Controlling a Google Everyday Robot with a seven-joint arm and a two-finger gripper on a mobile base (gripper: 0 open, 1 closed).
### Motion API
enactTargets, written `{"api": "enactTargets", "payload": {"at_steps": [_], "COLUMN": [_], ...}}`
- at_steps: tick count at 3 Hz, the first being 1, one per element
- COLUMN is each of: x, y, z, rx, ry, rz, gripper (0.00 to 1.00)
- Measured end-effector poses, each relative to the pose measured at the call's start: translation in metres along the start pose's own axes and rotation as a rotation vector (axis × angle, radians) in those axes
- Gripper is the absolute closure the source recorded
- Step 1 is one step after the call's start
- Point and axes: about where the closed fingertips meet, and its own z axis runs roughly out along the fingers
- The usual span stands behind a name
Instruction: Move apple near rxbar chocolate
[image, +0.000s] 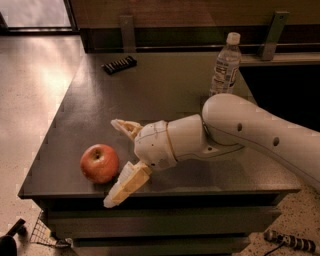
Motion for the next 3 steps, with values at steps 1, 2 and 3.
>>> {"api": "enactTargets", "payload": {"at_steps": [1, 2, 3], "x": [-0.0074, -0.0096, -0.0107], "y": [0.0084, 0.0103, 0.0113], "z": [0.0176, 0.0206, 0.0218], "rx": [-0.035, -0.042, -0.045], "ry": [-0.055, -0.061, -0.061], "rz": [0.0, -0.002, -0.005], "gripper": [0.18, 0.41, 0.64]}}
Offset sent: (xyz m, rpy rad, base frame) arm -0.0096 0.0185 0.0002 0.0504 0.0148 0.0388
